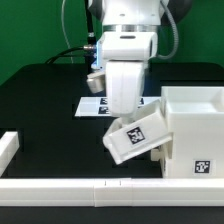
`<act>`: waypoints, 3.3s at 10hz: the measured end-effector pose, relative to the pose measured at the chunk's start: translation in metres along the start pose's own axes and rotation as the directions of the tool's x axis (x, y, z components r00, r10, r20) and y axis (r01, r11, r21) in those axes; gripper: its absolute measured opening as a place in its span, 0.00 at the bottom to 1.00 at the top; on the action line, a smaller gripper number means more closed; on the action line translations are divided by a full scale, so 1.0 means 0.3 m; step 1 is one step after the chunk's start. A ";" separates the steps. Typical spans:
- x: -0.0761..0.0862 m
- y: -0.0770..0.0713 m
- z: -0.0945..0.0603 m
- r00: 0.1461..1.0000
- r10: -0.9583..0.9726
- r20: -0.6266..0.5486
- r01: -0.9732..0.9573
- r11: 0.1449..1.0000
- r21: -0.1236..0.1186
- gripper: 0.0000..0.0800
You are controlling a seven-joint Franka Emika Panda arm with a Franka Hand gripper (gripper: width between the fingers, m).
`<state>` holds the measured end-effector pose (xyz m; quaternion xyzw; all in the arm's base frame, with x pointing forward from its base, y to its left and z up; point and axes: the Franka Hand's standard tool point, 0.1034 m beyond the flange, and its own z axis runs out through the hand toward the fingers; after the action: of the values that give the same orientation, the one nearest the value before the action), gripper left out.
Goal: Assemble drawer
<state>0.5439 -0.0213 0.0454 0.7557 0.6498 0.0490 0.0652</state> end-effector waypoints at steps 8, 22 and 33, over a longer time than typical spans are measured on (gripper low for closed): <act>-0.187 -0.039 0.088 0.999 0.049 0.013 -0.050 0.998 0.043 0.05; -0.232 -0.042 0.053 0.996 -0.093 0.014 0.090 0.986 0.141 0.81; -0.416 -0.067 0.057 0.990 -0.111 -0.086 0.124 0.979 0.161 0.81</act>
Offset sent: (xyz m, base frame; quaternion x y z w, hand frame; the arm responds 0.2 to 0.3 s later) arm -0.0151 -0.0385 -0.0274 0.0183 0.0072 0.0151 0.9997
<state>0.5081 -0.1422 0.0267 0.7163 0.6972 0.0196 -0.0202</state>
